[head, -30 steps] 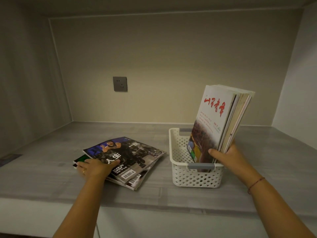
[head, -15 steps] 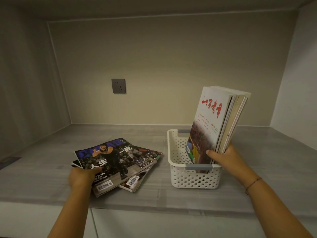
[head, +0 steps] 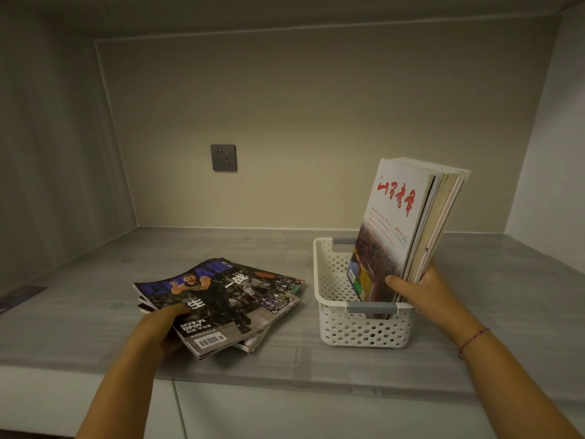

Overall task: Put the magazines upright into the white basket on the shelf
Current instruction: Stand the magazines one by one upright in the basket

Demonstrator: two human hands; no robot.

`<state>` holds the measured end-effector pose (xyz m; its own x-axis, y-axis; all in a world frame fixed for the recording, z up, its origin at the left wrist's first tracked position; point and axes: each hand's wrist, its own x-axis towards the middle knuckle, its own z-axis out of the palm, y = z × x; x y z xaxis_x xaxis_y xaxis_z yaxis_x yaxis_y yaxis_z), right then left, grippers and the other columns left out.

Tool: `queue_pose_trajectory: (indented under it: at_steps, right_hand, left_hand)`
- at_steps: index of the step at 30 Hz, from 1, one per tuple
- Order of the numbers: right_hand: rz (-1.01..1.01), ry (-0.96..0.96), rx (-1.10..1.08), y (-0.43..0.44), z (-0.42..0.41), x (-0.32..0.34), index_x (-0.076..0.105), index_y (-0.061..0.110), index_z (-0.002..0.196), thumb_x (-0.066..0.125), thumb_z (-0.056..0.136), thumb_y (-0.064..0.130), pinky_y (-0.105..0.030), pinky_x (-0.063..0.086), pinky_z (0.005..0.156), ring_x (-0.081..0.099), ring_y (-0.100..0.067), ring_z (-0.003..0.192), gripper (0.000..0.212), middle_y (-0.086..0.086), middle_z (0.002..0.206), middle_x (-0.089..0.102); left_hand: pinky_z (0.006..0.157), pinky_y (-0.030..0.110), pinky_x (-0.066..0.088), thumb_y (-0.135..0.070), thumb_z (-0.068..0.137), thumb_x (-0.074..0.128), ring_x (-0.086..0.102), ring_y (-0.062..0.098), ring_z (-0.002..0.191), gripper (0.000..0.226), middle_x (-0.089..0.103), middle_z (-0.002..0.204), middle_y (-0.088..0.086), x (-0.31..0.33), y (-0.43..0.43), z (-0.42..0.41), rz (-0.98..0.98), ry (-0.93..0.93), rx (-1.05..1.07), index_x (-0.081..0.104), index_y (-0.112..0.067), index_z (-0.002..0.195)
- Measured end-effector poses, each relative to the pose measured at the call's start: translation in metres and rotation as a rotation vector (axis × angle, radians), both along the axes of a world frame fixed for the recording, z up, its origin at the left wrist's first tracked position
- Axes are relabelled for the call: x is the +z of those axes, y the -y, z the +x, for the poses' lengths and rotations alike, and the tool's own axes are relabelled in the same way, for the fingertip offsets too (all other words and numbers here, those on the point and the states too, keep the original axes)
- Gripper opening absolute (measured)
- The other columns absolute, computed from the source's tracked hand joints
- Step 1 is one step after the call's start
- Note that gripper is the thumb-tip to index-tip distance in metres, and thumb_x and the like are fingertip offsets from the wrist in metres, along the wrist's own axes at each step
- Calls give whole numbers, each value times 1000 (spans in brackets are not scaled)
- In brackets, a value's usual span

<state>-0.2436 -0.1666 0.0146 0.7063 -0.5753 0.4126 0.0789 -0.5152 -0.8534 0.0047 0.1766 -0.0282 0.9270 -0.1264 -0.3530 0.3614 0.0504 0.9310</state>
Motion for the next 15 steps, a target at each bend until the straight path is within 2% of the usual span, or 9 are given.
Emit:
queue_pose_trajectory:
  at_steps: [3,6,8,11,15]
  right_hand:
    - [3,0,4,0,1,0,29,24,139,68,79,14,-10,41,70,50,6,90,72,13,112,50]
    - [-7,-6,-4,0,1,-1,29,25,138,68,78,14,-2,41,64,48,11,89,72,19,107,49]
    - [-9,-13,-13,2,1,-1,31,24,138,69,78,14,1,42,57,48,10,88,72,15,109,50]
    - [-10,-15,-34,3,3,-2,31,22,139,69,77,14,1,41,57,49,9,88,73,9,114,51]
    - [-5,-10,-49,4,3,-4,32,24,137,70,77,15,4,39,54,47,13,85,72,22,103,50]
  left_hand:
    - [57,41,49,-11,87,64,62,33,70,27,63,84,20,2,0,4,-18,5,-21,51,-2,109]
    - [60,41,50,-7,90,59,62,32,71,26,64,86,19,9,7,4,-35,84,-35,52,-1,114]
    - [57,40,49,-5,90,56,61,30,69,24,64,85,17,19,16,2,-28,184,-15,52,-3,113]
    - [67,43,52,-4,91,54,62,33,73,22,64,94,19,41,31,-7,4,324,11,52,-6,113]
    - [55,35,49,-13,93,54,65,23,74,14,65,86,4,74,50,-34,-18,528,41,55,-19,105]
